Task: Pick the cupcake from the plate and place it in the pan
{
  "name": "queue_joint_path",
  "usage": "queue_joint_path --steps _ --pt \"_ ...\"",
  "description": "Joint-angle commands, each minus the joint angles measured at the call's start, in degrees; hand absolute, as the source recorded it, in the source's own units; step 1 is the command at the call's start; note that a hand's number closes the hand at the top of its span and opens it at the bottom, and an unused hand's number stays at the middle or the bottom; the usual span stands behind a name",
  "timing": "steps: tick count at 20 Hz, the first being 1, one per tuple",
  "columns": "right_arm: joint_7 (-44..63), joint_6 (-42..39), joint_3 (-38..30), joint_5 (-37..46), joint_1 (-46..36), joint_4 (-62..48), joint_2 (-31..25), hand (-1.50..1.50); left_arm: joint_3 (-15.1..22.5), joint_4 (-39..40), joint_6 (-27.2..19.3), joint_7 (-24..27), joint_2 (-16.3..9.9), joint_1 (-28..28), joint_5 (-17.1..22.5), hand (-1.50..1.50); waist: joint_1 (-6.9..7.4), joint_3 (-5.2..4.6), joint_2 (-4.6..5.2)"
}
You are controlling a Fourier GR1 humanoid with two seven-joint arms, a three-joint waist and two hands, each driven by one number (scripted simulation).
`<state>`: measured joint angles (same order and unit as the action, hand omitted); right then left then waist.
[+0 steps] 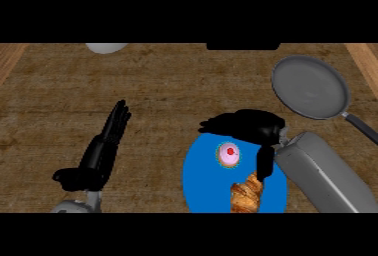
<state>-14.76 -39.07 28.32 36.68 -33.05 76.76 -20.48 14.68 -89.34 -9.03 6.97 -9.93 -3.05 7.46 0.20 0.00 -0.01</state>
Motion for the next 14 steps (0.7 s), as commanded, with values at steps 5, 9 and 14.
queue_joint_path --steps 5,9,14 --pt "-3.30 -1.47 -3.39 5.98 1.35 -2.39 3.29 -1.50 -1.50 4.02 1.43 2.25 3.37 -0.19 -2.22 0.00 -0.07 -0.01 0.03" --pt "-2.27 1.23 -1.76 10.74 1.72 -6.13 6.85 -1.50 -1.33 0.98 1.49 -1.35 3.34 -0.40 -3.36 0.00 -0.02 0.00 0.00" --pt "-8.51 3.57 1.58 15.54 -2.03 -15.57 7.44 1.50 -0.97 1.60 2.35 2.02 3.90 1.94 -4.01 0.00 0.44 0.00 0.12"
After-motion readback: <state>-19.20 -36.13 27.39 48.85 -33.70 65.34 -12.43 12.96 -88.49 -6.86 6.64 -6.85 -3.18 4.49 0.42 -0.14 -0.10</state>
